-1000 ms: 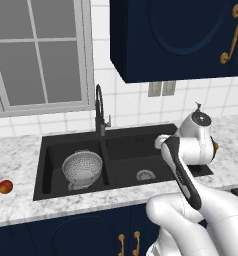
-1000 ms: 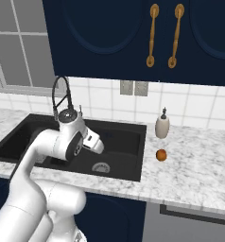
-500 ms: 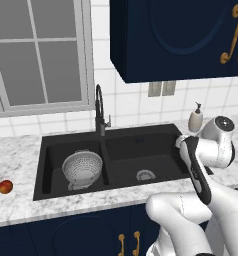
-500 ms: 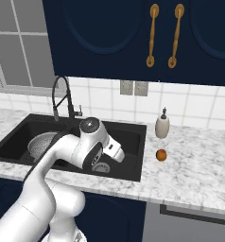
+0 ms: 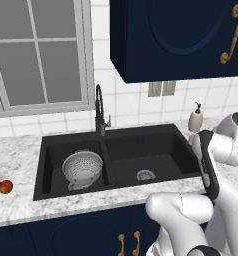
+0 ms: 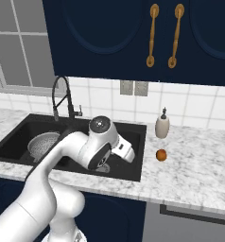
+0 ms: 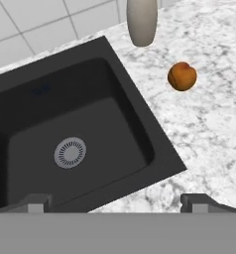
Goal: Put the colander in the sink, put the apple, peach, apple in the colander, and turn on the sink faucet and pour water over the colander.
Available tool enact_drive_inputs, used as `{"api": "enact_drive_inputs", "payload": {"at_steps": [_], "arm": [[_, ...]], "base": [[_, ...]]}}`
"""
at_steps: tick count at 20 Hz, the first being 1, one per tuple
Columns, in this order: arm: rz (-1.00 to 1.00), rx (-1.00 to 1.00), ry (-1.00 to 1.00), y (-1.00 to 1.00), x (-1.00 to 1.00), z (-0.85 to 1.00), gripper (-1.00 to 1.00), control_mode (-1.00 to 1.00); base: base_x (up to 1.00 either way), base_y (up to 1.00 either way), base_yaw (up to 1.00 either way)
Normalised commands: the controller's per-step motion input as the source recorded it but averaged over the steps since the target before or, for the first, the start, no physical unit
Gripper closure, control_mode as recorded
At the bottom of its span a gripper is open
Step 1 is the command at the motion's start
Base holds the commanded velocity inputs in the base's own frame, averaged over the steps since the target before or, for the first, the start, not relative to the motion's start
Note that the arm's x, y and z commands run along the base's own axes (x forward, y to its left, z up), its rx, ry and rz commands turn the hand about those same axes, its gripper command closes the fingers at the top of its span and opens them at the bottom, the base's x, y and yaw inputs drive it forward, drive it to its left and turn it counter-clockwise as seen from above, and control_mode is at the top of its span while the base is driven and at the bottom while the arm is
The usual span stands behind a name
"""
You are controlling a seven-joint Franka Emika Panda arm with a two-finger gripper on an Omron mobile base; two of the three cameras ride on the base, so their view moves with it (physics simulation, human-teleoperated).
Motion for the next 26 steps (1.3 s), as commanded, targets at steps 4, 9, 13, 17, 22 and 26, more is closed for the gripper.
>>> {"api": "enact_drive_inputs", "payload": {"at_steps": [4,9,13,17,22,26], "arm": [[0.0,-0.06,0.0,-0.42,-0.09,0.34,-1.0,-1.0],[0.0,-0.03,0.0,-0.72,0.0,0.0,-1.0,-1.0],[0.0,-0.02,0.02,-0.62,0.14,0.0,-1.0,-1.0],[0.0,-0.02,0.01,-0.42,0.24,0.0,-1.0,-1.0],[0.0,0.0,0.0,-0.21,0.51,-0.08,-1.0,-1.0],[0.0,0.0,0.04,-0.13,0.54,-0.3,-1.0,-1.0]], "base": [[0.0,0.0,0.0],[0.0,0.0,0.0],[0.0,0.0,0.0],[0.0,0.0,0.0],[0.0,0.0,0.0],[0.0,0.0,0.0]]}}
